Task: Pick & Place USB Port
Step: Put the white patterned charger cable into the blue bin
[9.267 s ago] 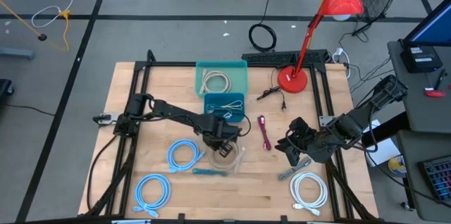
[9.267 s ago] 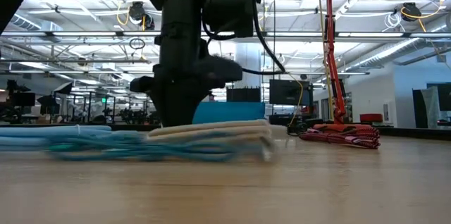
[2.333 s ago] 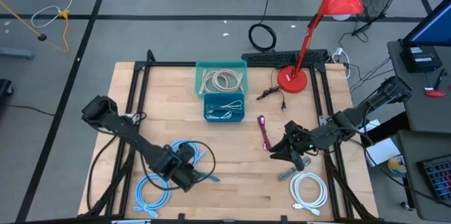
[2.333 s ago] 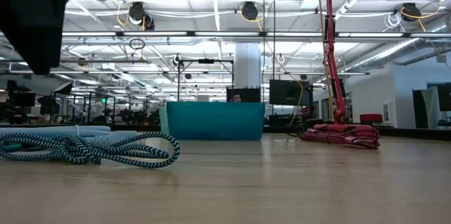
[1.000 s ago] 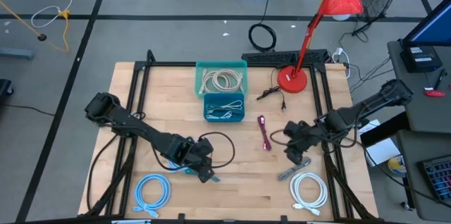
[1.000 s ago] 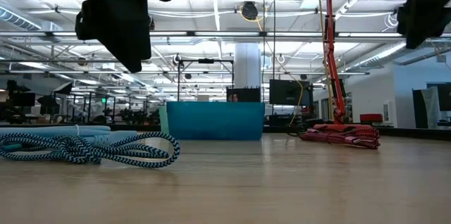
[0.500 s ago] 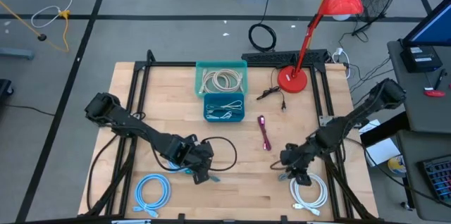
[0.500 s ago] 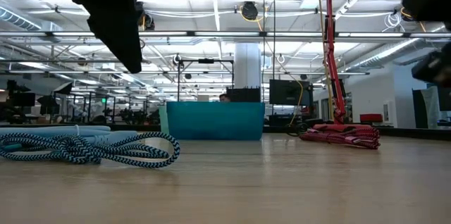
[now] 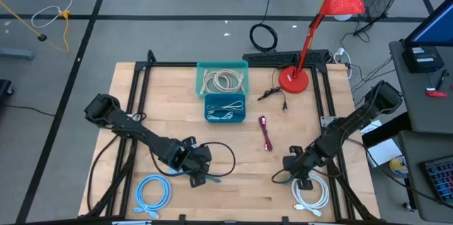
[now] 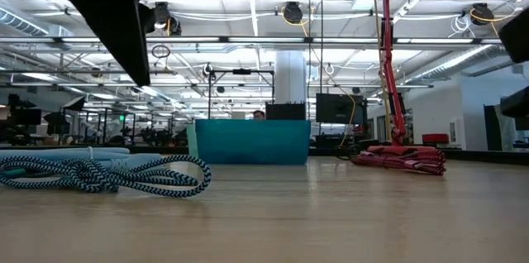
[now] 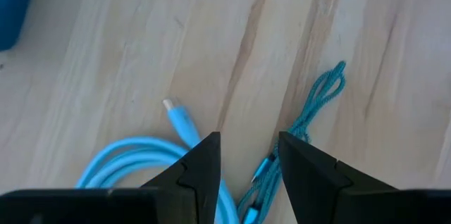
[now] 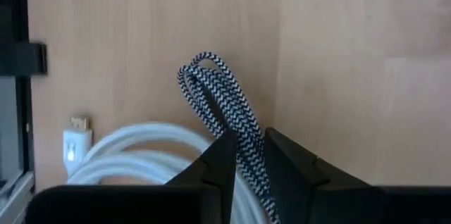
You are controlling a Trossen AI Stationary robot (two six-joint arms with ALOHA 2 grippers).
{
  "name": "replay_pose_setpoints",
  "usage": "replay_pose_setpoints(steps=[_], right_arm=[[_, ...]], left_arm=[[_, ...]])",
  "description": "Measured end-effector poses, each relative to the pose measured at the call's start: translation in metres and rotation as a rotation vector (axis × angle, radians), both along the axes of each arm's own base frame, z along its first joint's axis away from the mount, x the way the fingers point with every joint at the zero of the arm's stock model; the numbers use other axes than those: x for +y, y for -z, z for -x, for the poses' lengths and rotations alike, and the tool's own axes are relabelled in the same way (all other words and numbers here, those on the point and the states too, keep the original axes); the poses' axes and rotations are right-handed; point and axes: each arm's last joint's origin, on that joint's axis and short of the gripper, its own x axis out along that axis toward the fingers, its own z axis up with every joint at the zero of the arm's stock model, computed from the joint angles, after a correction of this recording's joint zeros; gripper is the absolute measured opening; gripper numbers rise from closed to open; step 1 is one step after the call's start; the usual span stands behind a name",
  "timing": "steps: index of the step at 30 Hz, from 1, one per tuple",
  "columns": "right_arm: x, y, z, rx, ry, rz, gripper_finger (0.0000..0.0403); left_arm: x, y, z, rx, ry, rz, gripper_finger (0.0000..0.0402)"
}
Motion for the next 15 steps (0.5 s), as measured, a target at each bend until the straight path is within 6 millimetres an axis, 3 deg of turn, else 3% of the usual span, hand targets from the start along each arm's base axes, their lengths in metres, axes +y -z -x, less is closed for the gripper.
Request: replay_pose_setpoints(steps=[9,15], right_arm=[[-0.010,0.009,0.011,0.087,0.120,0.115,0.0061],[-0.014,0.014,0.014,0.115,0.236,0.128,0.0017]], left_arm=[[-0.002,0.001,0.004,0.016,-0.011,-0.018,0.0145],[-0.004,0.001,0.005,0.021,-0.010,-0.020,0.0145]])
